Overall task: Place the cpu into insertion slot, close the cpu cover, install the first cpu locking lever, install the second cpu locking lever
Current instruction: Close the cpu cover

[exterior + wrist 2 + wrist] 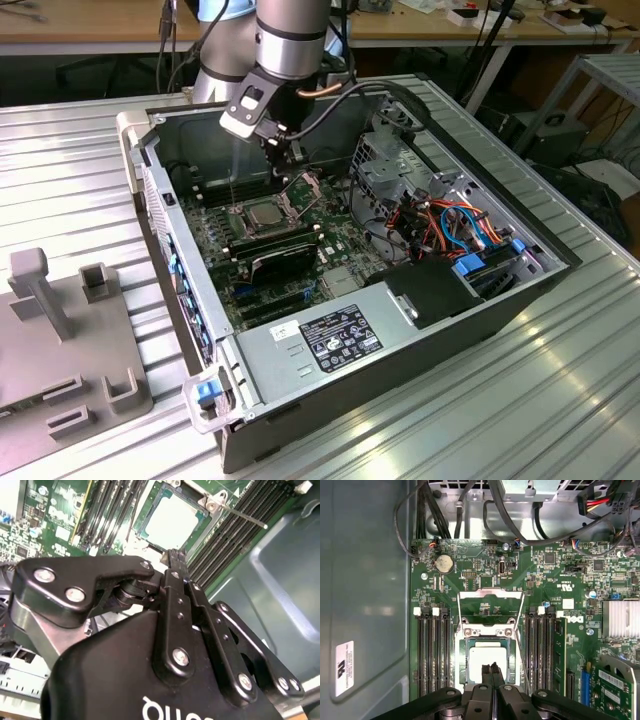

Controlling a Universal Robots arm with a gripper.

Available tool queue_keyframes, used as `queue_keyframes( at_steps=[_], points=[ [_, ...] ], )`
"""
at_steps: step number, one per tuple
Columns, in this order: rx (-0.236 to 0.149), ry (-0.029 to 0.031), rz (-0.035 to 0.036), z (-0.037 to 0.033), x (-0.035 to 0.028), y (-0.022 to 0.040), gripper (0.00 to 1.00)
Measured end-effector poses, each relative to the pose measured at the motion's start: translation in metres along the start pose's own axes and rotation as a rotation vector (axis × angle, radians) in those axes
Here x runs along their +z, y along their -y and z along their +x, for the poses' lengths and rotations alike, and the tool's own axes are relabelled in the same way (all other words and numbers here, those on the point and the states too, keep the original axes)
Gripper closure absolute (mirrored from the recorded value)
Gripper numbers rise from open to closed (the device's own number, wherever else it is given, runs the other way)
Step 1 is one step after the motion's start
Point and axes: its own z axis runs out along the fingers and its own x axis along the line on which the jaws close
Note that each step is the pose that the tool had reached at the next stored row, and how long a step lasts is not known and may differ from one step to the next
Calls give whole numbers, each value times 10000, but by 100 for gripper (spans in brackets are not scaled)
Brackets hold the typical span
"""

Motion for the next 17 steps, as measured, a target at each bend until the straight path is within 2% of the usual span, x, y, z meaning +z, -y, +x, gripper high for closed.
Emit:
queue_keyframes(
  at_steps=[2, 6, 10, 14, 16, 17],
  points=[
    [-1, -2, 0, 0, -9, -12, 89],
    [1, 0, 1, 0, -5, -131, 89],
    [1, 10, 1, 0, 4, -339, 89],
    [0, 32, 0, 0, 12, -443, 89],
    [-1, 49, 1, 3, 29, -572, 89],
    [-3, 54, 1, 7, 35, -610, 89]
  ],
)
